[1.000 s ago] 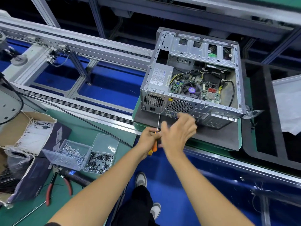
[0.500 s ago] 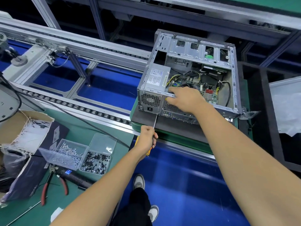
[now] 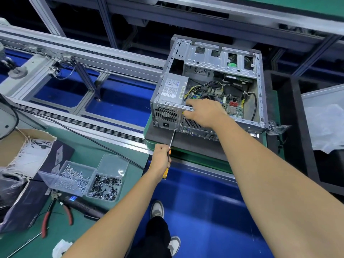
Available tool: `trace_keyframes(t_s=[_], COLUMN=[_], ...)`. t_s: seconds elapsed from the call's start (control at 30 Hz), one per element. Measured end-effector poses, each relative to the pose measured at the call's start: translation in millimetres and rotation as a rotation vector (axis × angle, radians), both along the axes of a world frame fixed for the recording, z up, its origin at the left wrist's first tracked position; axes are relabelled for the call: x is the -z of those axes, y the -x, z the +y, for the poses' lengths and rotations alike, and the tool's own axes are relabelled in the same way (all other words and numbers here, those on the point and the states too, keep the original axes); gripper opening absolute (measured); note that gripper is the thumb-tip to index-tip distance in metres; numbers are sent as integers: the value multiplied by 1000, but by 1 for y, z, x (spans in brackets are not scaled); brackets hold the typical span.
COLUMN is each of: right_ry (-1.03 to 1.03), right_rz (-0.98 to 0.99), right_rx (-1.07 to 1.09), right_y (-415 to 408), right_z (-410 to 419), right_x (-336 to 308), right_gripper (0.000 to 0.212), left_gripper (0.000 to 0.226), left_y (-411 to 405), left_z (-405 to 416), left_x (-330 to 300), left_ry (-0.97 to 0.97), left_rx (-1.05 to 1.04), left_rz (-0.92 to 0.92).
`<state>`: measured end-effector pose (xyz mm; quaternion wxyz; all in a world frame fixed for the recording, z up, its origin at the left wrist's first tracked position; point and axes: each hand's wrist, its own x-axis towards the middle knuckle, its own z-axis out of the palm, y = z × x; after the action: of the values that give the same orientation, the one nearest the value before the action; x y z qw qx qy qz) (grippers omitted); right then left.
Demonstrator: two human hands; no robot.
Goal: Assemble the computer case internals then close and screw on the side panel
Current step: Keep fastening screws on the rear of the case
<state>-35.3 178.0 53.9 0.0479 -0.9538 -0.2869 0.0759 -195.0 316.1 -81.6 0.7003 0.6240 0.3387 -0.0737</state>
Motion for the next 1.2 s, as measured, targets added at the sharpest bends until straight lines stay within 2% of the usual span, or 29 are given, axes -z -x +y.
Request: trace_keyframes(t_s=[0.1, 0.23, 0.33, 0.47, 0.67, 0.7, 0.77, 0.83, 1.0, 1.1, 1.2], right_ry=[-17, -34, -115, -430, -990, -998, -861, -736, -754, -739, -721], right_rz=[-1, 32, 122, 427, 695, 697, 731, 757, 736, 756, 771], right_rx=[-3, 16, 70, 267, 541, 578, 530, 430, 432, 436, 442], right_y=[2, 3, 0, -9, -37, -39, -39, -45, -59, -64, -68], right_z=[1, 0, 2, 9, 59, 63, 63, 58, 57, 58, 57], right_x=[-2, -4, -3, -10, -34, -33, -23, -7, 6, 10, 14], right_gripper=[41, 40, 52, 77, 50, 52, 51, 36, 27, 32, 47], left_gripper=[9, 16, 21, 16, 18, 19, 20, 18, 17, 16, 16], left_y=[3, 6, 8, 7, 12, 13, 14, 15, 15, 14, 13], left_z=[6, 10, 10, 13, 3, 1, -1, -1, -2, -4, -3], left_x=[4, 6, 7, 4, -5, -5, -3, 2, 5, 3, 3], left_ry=[-37, -3, 7, -16, 142, 153, 124, 54, -40, -18, 67], left_rx=[113, 141, 181, 211, 208, 213, 198, 174, 131, 122, 70], left_rz=[34, 2, 4, -1, -42, -46, -63, -89, -160, -125, -55])
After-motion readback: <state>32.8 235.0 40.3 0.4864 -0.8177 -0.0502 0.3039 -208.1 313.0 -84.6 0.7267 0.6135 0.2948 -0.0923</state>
